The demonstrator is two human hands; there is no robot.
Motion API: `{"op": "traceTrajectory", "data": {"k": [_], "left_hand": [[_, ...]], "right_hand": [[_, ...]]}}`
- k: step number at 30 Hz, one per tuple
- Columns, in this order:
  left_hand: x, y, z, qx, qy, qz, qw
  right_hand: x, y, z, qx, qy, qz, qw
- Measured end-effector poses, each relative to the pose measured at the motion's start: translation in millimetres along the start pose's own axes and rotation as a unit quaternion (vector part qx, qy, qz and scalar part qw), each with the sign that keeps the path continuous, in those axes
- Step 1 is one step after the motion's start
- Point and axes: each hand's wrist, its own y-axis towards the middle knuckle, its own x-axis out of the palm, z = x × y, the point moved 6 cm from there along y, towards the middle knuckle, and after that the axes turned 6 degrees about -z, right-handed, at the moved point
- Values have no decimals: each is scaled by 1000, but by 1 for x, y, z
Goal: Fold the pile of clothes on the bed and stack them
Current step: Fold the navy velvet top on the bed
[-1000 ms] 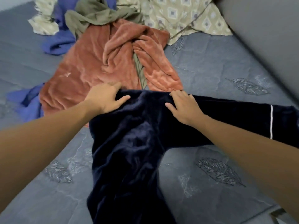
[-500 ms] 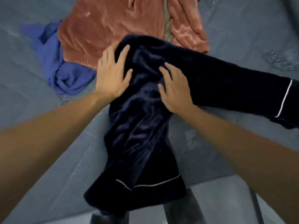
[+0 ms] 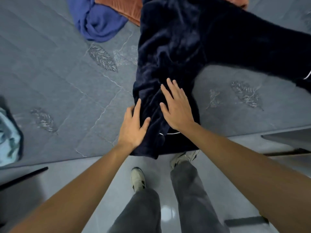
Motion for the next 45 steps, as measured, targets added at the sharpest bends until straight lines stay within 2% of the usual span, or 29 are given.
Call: {"op": "traceTrajectory", "data": {"k": [4,7,10,12,14,18,21,24,26,29,32,36,38,40,42,45], "left_hand": [[11,-31,-12,-16,-67,1,998],[15,-46,-22,-37,-180,-4,983],[17,-52,-31,-68,-343,-8,937],[21,-53,-43,-142,-421,1,896],[25,-54,-53,-184,-440,-11,879],[27,-61,-61,-155,-452,-55,877],[27,-69,-59,-134,-413,-71,898],[24,-81,-53,-103,-383,-40,917],[18,-89,-45,-63,-374,-8,925],[9,-101,-38,-26,-333,54,941],[16,-108,-44,-50,-285,62,955],[28,-103,-54,-118,-191,33,974],[29,-100,-57,-155,-140,30,977],[22,-101,-53,-180,-35,60,981],[12,-103,-34,-133,89,118,980],[9,-99,13,40,147,125,980]], "right_hand": [[17,-40,-12,80,105,49,990],[23,-67,-16,148,204,85,964],[26,-86,-12,180,275,89,940],[31,-95,-7,193,299,61,933],[33,-104,-1,196,329,43,923],[36,-118,11,241,405,33,882],[37,-125,15,279,426,16,861],[26,-134,17,272,431,23,860],[12,-141,21,266,393,48,879],[-3,-149,32,266,271,74,922],[-2,-154,46,284,169,73,941],[5,-159,57,331,84,73,937],[8,-161,61,349,72,73,931],[4,-163,62,355,80,106,925],[-6,-159,48,281,67,163,944],[-14,-145,19,141,20,165,976]]}}
